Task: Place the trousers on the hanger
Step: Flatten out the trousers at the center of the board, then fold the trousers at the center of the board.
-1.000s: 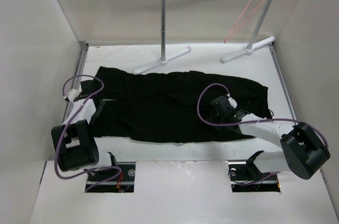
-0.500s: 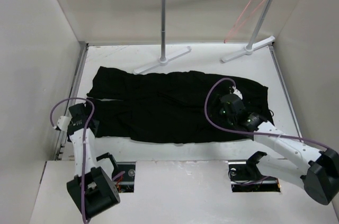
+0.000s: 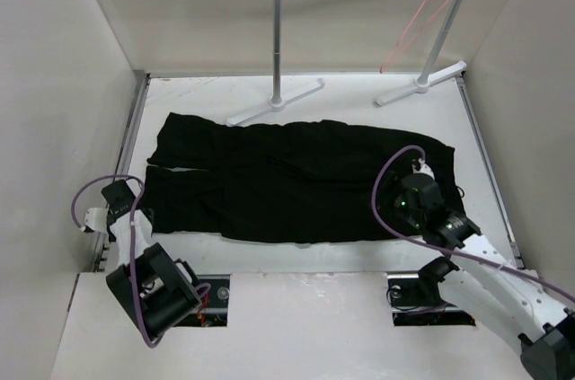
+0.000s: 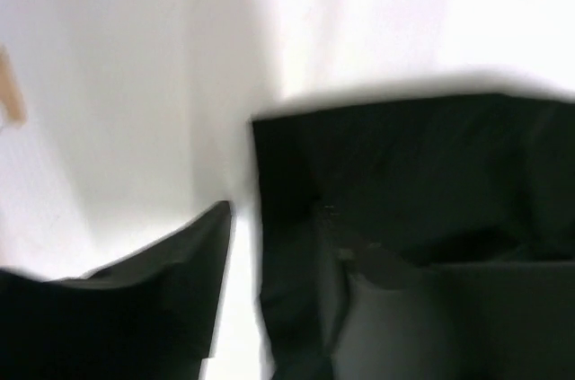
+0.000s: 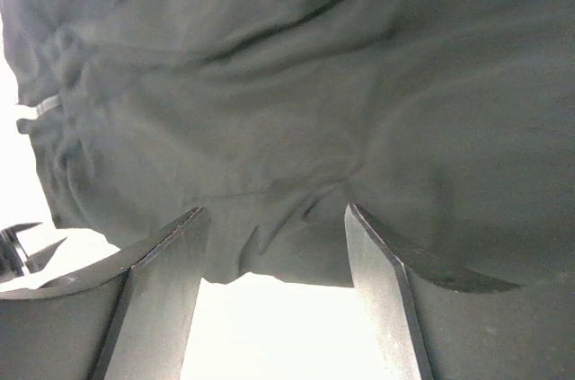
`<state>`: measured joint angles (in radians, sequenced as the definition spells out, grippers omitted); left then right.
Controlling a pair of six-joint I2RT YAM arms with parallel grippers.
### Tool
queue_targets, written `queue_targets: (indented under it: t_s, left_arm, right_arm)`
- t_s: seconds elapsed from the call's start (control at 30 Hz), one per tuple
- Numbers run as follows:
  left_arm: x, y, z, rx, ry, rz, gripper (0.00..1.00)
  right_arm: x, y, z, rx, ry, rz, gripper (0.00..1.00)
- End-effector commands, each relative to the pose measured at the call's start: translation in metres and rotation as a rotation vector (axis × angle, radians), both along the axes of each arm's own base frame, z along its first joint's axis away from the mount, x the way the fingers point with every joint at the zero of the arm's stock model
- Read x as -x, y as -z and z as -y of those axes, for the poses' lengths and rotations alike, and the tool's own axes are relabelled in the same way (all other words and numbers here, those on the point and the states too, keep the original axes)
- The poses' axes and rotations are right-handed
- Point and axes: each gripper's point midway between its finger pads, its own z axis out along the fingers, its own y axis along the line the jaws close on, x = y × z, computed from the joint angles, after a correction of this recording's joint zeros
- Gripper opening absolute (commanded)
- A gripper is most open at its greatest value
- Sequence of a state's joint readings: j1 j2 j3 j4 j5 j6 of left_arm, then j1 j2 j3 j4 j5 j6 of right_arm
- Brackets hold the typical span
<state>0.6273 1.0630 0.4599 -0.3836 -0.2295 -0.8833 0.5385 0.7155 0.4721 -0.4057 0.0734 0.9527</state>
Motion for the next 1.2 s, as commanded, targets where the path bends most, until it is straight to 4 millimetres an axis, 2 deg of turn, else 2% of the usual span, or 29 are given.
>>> queue_targets:
  t_s: [0.0,0.13,0.2,0.3,0.37,0.5,0.53,0.57,0.7,0.8,0.97,1.0,1.07,1.13,1.17]
  left_arm:
    - [-0.014,0.009,-0.008,0.006,-0.016,0.058,0.31]
    - [-0.025,-0.003,-0.017,-0.030,-0.007,0.083,0.15]
    - [-0.027,-0.008,-0.019,-0.041,0.007,0.057,0.10]
    - [-0.025,-0.012,-0.019,-0.061,0.008,0.010,0.07]
    - [-0.028,-0.019,-0.024,-0.096,0.010,-0.016,0.07]
    - [-0.035,-0.029,-0.030,-0.121,0.024,-0.065,0.06]
    - [-0.040,-0.032,-0.030,-0.126,0.035,-0.067,0.06]
    - [-0.043,-0.034,-0.030,-0.131,0.041,-0.067,0.06]
    - [-0.051,-0.041,-0.032,-0.136,0.054,-0.065,0.05]
    - [-0.053,-0.043,-0.032,-0.138,0.063,-0.065,0.05]
    - [-0.054,-0.041,-0.029,-0.134,0.071,-0.071,0.05]
    - [-0.054,-0.039,-0.029,-0.134,0.073,-0.073,0.05]
    - [-0.053,-0.039,-0.029,-0.135,0.073,-0.074,0.05]
    - [-0.052,-0.038,-0.029,-0.133,0.075,-0.079,0.05]
    - [-0.051,-0.039,-0.030,-0.135,0.073,-0.086,0.05]
  right_arm:
    - [-0.003,-0.002,0.028,0.015,0.093,0.009,0.66]
    - [-0.003,0.003,0.092,0.086,0.343,-0.016,0.65]
    - [-0.004,-0.005,0.114,0.113,0.446,-0.005,0.66]
    - [0.005,-0.004,0.155,0.171,0.652,-0.067,0.68]
    - [0.016,0.004,0.171,0.171,0.743,-0.131,0.67]
    - [0.030,0.019,0.192,0.191,0.878,-0.244,0.66]
    - [0.032,0.025,0.198,0.210,0.908,-0.275,0.64]
    - [0.031,0.028,0.203,0.217,0.934,-0.292,0.60]
    - [0.023,0.033,0.224,0.225,1.026,-0.313,0.61]
    - [0.020,0.041,0.228,0.203,1.052,-0.340,0.62]
    - [0.019,0.070,0.229,0.226,1.074,-0.428,0.62]
    - [0.018,0.078,0.230,0.229,1.078,-0.448,0.60]
    - [0.013,0.091,0.232,0.223,1.082,-0.480,0.45]
    - [0.013,0.099,0.236,0.215,1.093,-0.517,0.18]
    - [0.013,0.100,0.239,0.218,1.098,-0.525,0.11]
